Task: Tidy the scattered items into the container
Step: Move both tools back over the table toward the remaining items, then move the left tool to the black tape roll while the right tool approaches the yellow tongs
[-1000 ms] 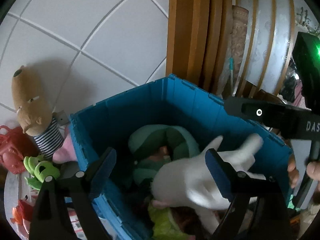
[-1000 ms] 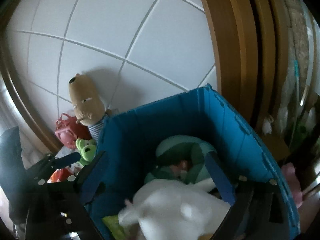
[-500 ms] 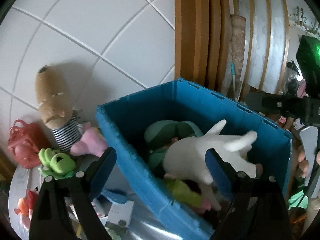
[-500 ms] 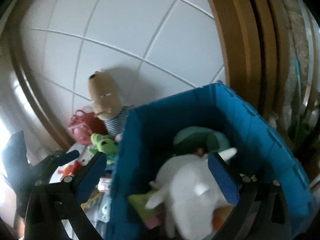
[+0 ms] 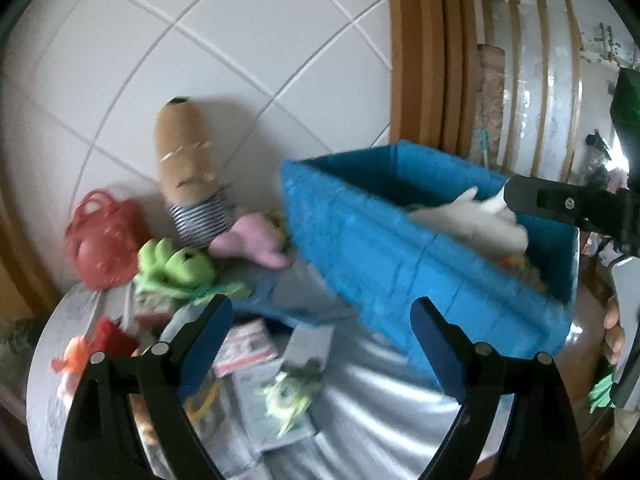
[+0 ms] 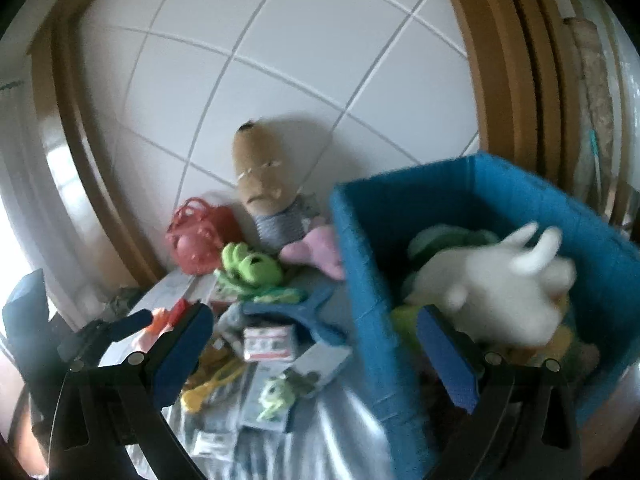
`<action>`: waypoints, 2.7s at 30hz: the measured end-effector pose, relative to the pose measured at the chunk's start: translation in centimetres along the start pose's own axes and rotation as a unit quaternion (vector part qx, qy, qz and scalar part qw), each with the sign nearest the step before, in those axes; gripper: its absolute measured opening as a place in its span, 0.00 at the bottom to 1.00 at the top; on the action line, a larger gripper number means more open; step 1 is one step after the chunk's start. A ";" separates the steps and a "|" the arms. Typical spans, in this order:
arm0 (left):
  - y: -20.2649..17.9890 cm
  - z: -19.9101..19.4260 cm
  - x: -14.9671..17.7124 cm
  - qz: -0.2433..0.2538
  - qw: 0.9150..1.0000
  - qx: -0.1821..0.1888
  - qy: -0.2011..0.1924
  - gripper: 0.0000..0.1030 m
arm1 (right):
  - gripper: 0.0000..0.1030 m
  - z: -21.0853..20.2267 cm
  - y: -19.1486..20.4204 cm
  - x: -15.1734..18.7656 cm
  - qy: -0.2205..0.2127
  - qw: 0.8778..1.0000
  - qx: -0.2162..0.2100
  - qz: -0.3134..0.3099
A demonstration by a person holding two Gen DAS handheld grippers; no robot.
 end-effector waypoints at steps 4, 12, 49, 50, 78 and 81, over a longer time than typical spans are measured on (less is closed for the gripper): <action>5.0 -2.4 3.9 -0.027 0.999 -0.027 0.018 0.89 | 0.99 0.6 4.5 3.8 0.010 1.000 0.003 0.002; 15.0 -4.2 12.8 -0.111 0.983 -0.120 0.087 0.89 | 1.00 4.3 9.7 11.1 0.068 0.997 -0.020 -0.015; 43.0 -1.4 29.2 -0.114 0.951 -0.164 0.236 0.89 | 0.82 24.3 22.8 32.6 0.274 0.957 0.045 0.087; 43.0 -0.9 29.7 -0.110 0.952 -0.157 0.238 0.89 | 0.82 24.2 23.1 33.1 0.276 0.956 0.052 0.082; 41.9 6.7 33.0 -0.061 0.969 -0.055 0.235 0.55 | 0.68 27.4 24.7 39.2 0.238 0.958 0.156 0.038; 42.0 6.7 32.9 -0.061 0.969 -0.052 0.232 0.56 | 0.69 27.7 24.5 38.9 0.235 0.958 0.163 0.032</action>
Point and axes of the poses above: each gripper's, at about its wrist camera, not at the fingertips, and z roughly the way its jaws point, y to its left, x to its underside, the point moved 7 cm from there along z, roughly the way its jaws point, and after that the axes turned 13 degrees about -y, right-handed, at the moved point
